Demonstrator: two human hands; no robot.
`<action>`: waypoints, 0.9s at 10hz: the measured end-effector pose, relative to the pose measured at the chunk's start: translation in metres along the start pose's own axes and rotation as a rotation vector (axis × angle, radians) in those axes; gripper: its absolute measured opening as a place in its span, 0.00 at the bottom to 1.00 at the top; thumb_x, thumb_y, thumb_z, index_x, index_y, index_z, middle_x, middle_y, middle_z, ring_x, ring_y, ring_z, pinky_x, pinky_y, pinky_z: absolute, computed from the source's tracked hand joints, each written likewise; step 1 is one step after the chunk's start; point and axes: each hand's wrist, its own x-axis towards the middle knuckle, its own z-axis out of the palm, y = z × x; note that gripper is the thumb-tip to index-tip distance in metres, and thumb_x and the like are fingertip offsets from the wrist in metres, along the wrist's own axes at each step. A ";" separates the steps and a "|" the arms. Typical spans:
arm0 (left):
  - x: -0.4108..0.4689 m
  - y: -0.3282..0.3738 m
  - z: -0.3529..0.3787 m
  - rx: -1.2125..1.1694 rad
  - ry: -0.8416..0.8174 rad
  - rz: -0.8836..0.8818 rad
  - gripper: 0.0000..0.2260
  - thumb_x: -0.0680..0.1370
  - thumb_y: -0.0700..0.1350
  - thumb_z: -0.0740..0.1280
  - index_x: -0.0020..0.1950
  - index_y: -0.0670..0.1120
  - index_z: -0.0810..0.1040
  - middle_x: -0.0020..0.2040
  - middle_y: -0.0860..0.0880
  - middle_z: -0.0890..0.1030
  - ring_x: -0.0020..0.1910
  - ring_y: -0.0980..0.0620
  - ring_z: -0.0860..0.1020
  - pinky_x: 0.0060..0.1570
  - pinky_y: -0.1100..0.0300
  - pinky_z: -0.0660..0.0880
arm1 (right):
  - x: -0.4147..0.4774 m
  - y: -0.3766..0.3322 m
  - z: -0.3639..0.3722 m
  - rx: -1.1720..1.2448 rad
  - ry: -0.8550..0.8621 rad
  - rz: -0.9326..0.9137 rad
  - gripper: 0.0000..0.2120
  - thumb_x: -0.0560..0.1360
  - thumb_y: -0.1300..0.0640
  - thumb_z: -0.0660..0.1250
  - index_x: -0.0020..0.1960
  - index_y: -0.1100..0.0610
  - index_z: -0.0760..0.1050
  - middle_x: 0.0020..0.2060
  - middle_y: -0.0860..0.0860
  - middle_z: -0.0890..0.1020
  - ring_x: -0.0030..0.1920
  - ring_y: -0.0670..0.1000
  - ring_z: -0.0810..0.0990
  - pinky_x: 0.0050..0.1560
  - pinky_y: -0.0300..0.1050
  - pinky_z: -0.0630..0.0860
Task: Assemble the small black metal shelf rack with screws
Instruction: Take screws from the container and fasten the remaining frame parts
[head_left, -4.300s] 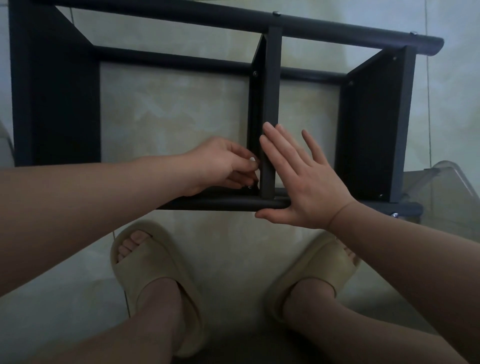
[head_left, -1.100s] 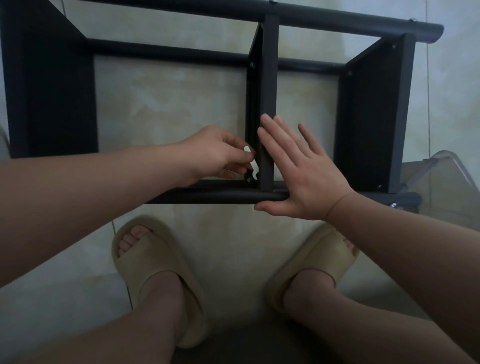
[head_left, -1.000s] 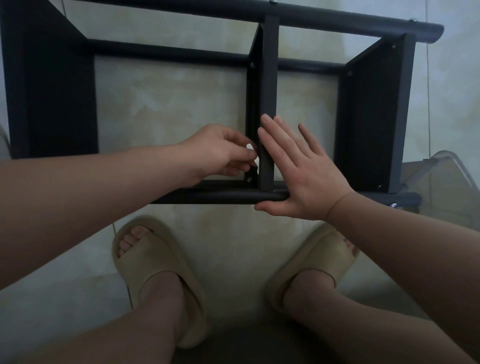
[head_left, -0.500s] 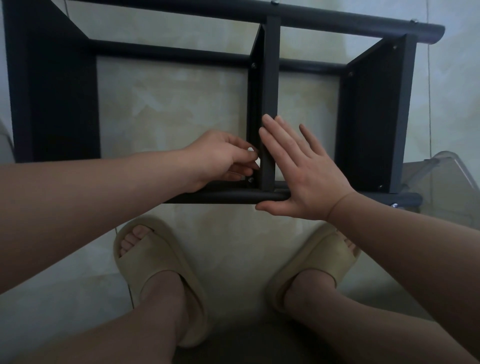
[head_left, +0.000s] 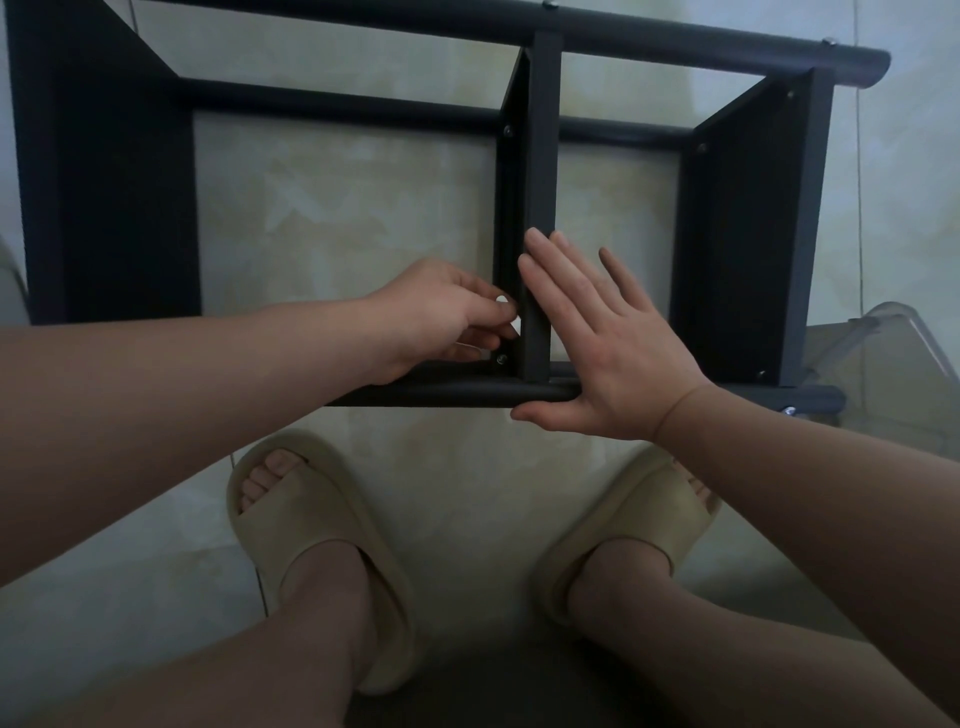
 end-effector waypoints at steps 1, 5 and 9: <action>-0.001 0.000 0.000 -0.007 -0.005 -0.021 0.02 0.79 0.42 0.70 0.48 0.44 0.80 0.37 0.50 0.85 0.38 0.55 0.82 0.36 0.63 0.78 | 0.000 0.000 0.000 0.001 0.008 -0.003 0.53 0.73 0.26 0.59 0.82 0.62 0.50 0.82 0.56 0.49 0.82 0.56 0.46 0.78 0.65 0.53; 0.000 0.000 -0.004 0.094 -0.074 -0.078 0.06 0.82 0.39 0.64 0.46 0.42 0.78 0.35 0.50 0.84 0.34 0.56 0.79 0.36 0.65 0.78 | 0.000 0.000 0.002 -0.002 0.008 0.000 0.53 0.73 0.25 0.59 0.82 0.61 0.49 0.82 0.56 0.48 0.82 0.55 0.46 0.78 0.65 0.53; -0.001 -0.001 -0.013 0.338 -0.152 -0.019 0.08 0.82 0.38 0.64 0.45 0.44 0.79 0.40 0.49 0.84 0.41 0.53 0.79 0.48 0.58 0.78 | 0.000 0.000 0.001 0.004 0.009 -0.001 0.53 0.73 0.25 0.58 0.82 0.62 0.50 0.82 0.56 0.49 0.82 0.56 0.46 0.78 0.65 0.54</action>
